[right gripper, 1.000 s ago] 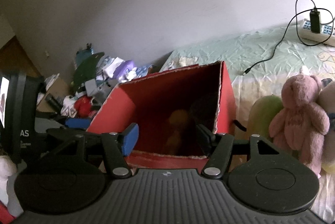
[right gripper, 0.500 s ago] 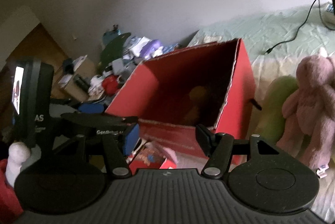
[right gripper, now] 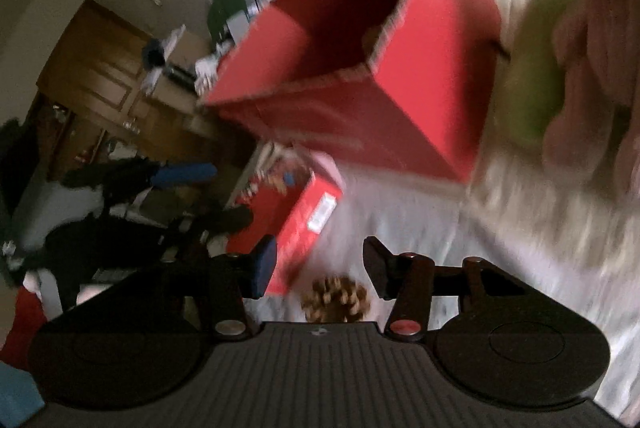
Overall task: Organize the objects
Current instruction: 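Grasp the pinecone with the right gripper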
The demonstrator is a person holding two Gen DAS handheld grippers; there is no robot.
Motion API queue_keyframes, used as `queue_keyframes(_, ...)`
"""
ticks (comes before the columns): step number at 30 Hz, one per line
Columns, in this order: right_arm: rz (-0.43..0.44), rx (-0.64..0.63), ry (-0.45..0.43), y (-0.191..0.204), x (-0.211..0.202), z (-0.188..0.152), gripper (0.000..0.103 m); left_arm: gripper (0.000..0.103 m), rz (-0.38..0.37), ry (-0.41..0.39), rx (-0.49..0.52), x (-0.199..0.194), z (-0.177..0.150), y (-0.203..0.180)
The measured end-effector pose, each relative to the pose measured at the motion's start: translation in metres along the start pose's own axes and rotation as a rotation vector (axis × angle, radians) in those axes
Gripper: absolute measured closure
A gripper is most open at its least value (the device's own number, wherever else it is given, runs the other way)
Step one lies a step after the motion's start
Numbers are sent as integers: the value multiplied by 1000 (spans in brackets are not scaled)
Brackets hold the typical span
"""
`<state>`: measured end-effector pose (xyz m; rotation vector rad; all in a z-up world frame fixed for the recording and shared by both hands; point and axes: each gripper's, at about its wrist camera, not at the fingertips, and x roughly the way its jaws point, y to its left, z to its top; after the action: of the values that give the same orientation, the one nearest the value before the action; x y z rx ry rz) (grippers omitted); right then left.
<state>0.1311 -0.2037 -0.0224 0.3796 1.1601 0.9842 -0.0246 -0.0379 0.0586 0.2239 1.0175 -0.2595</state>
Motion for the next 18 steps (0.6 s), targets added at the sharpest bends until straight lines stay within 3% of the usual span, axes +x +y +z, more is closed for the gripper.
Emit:
queue_keyframes(4,27,78,67,-13,11,-4,51,31,-158,67,-12,16,-17,-14)
queue_keyframes(11,40,119,171,-23,30,-6,50,34,-165,168,-53,57,-30,-25)
queue_keyframes(16,32,121,207,-28,32,-6,50,49,-211,205,-62,72,-33,-29)
queue_keyframes(18,36,123,222,-29,34,-6,51,50,-224,219,-68,77,-35,-30)
